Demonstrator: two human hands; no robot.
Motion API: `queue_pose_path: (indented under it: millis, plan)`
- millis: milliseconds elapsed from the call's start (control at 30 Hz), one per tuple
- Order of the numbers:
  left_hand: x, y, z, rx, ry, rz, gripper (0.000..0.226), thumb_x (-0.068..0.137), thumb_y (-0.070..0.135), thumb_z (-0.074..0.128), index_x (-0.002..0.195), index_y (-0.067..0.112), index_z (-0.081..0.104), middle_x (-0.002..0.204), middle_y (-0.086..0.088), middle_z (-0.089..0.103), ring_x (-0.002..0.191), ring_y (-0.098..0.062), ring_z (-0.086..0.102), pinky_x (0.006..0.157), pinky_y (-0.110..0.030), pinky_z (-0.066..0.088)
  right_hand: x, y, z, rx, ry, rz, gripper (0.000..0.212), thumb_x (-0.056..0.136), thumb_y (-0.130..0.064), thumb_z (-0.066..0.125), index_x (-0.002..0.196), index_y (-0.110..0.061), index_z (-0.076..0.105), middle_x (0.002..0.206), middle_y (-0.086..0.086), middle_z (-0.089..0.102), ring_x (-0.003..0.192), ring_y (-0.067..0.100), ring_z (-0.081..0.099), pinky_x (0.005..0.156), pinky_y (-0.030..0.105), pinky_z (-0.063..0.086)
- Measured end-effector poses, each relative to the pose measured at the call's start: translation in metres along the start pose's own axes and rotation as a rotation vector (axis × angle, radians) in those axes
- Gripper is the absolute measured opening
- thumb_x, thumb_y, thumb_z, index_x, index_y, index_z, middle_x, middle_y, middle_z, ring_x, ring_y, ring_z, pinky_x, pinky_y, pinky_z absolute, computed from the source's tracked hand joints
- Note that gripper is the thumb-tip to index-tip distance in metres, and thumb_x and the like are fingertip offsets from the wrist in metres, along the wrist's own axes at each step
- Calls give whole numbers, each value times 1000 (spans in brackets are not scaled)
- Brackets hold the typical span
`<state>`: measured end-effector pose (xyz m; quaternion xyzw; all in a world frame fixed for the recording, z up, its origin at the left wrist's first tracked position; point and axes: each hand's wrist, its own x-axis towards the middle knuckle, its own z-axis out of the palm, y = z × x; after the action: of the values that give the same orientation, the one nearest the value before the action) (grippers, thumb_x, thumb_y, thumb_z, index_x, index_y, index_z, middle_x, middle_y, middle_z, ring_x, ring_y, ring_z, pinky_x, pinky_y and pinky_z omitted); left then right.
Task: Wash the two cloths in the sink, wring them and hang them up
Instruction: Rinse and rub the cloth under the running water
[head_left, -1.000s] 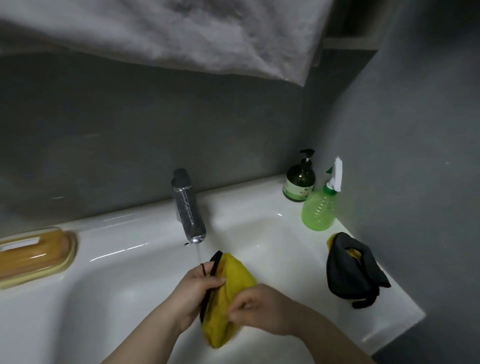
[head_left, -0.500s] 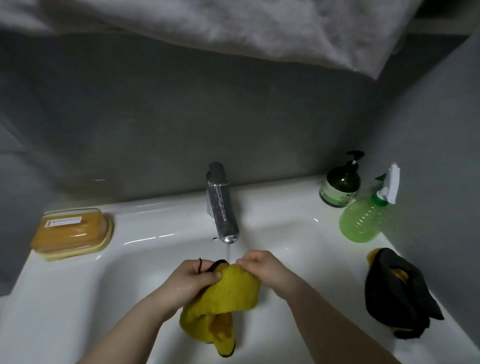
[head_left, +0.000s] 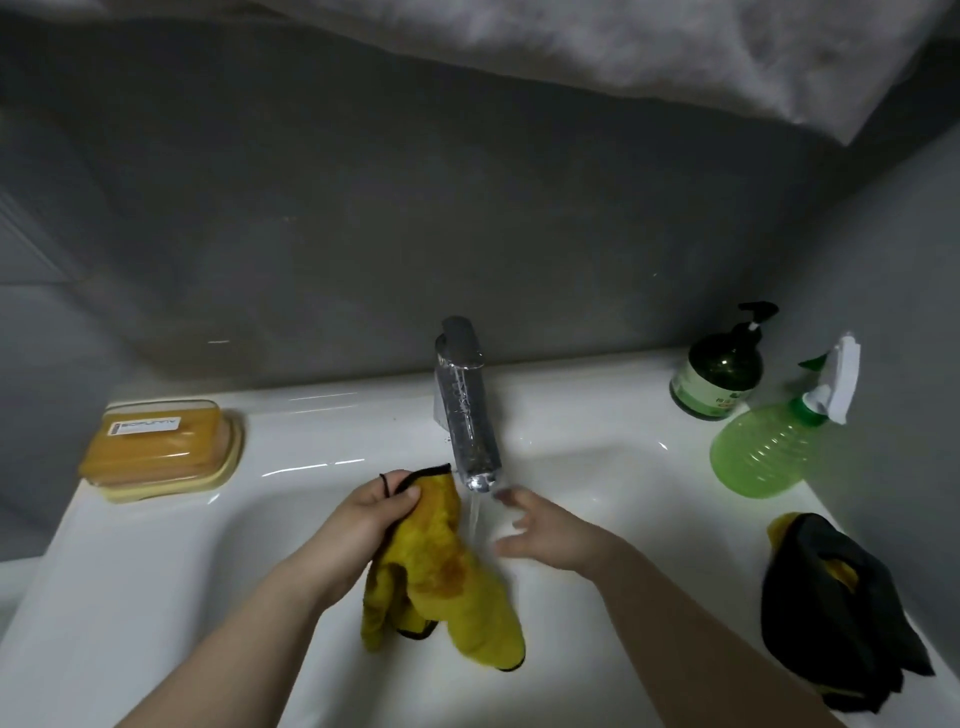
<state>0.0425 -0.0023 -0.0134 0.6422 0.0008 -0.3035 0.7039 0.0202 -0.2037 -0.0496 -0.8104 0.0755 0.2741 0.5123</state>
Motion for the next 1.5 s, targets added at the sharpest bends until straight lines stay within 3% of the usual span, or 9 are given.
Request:
queue_pose_path:
  millis: [100, 233, 500, 800, 933, 1033, 1200, 1333, 1500]
  plan:
    - [2, -2, 7, -15, -85, -42, 22, 92, 5, 42, 84, 7, 62, 68, -4, 68, 60, -14, 65, 57, -20, 54, 4, -9, 4, 312, -165, -163, 55, 80, 2, 59, 127, -18, 40, 121, -4, 54, 110, 10, 53, 86, 17, 45]
    - [3, -3, 4, 103, -170, -35, 16, 87, 4, 54, 75, 10, 63, 62, 3, 68, 60, -11, 63, 58, -17, 52, 7, -15, 2, 77, -194, -108, 18, 79, -3, 64, 86, -18, 62, 69, -12, 62, 61, -5, 60, 63, 11, 48]
    - [17, -20, -9, 1123, -134, -154, 28, 71, 30, 73, 59, 28, 48, 64, 9, 52, 74, -15, 53, 67, -23, 41, 1, -2, -29, 418, -40, -157, 20, 83, -3, 58, 76, -19, 68, 63, -6, 71, 60, 6, 66, 62, 19, 54]
    - [15, -38, -29, -29, -51, -261, 13, 83, 4, 57, 73, -2, 63, 59, -11, 68, 50, -17, 64, 52, -21, 53, -9, 18, -28, 1026, 217, -101, 36, 96, -18, 32, 79, -8, 62, 66, 9, 69, 68, 22, 66, 78, 36, 49]
    - [18, -41, -8, -88, -89, -365, 26, 91, 17, 45, 87, -1, 64, 75, -14, 69, 67, -22, 65, 67, -27, 53, -2, 3, -22, 1216, 306, 37, 37, 93, -28, 40, 75, -6, 64, 53, 7, 69, 54, 20, 66, 67, 34, 48]
    - [25, -38, 10, -157, 8, -335, 44, 93, 36, 40, 96, 1, 68, 92, -18, 71, 84, -29, 67, 80, -34, 52, -2, -12, -19, 1116, 301, 62, 34, 87, -24, 48, 61, -11, 65, 48, 7, 63, 46, 20, 62, 60, 29, 46]
    - [42, -26, 57, -292, 374, -246, 44, 92, 35, 44, 64, 6, 62, 55, -11, 66, 55, -25, 62, 55, -28, 50, 12, -24, 45, 588, 394, 118, 29, 78, -26, 60, 52, -12, 61, 58, 7, 62, 62, 21, 59, 60, 29, 44]
    - [33, -35, 86, -240, 422, -249, 42, 89, 33, 51, 58, 8, 61, 62, -14, 62, 64, -28, 59, 69, -37, 49, 16, -20, 47, 536, 712, 80, 46, 89, -22, 51, 45, -15, 45, 51, 8, 51, 57, 21, 47, 61, 30, 36]
    - [37, -41, 67, -177, 493, -235, 46, 95, 23, 39, 56, 7, 55, 41, -4, 57, 53, -21, 52, 47, -23, 42, 16, -21, 75, 270, 647, 123, 42, 92, -24, 43, 50, -21, 43, 71, 16, 62, 70, 21, 51, 60, 26, 32]
